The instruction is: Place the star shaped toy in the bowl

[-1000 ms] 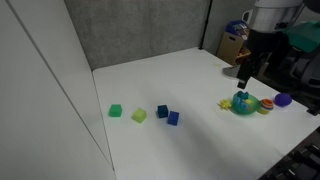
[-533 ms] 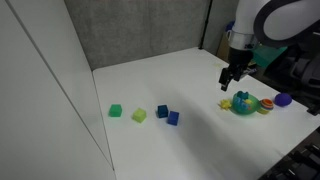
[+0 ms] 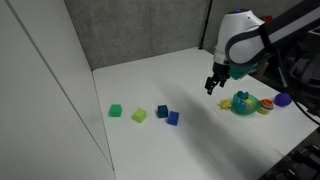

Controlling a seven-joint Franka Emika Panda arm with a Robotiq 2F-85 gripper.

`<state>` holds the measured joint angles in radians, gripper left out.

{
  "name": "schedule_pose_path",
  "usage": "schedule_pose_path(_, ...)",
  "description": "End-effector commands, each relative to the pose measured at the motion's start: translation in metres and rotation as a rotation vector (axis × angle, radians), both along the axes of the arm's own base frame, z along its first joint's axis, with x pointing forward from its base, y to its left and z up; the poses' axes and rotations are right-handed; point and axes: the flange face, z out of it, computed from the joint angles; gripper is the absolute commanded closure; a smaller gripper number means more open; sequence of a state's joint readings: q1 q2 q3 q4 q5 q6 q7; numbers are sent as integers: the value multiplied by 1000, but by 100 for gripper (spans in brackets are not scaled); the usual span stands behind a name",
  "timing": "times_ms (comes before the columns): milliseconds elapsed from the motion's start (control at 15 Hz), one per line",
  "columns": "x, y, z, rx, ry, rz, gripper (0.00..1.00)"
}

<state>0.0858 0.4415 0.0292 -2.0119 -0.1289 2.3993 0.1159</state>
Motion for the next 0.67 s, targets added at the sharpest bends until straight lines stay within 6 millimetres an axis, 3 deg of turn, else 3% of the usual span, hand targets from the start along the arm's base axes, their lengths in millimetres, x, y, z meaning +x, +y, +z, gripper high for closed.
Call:
schedule_pose_path(0,27,-4,-30,10,-33,10,0)
schedule_pose_path(267,39,-13,-65,13,-57,49,0)
schedule_pose_path(600,45,-44,-99,-8,-52,83,0)
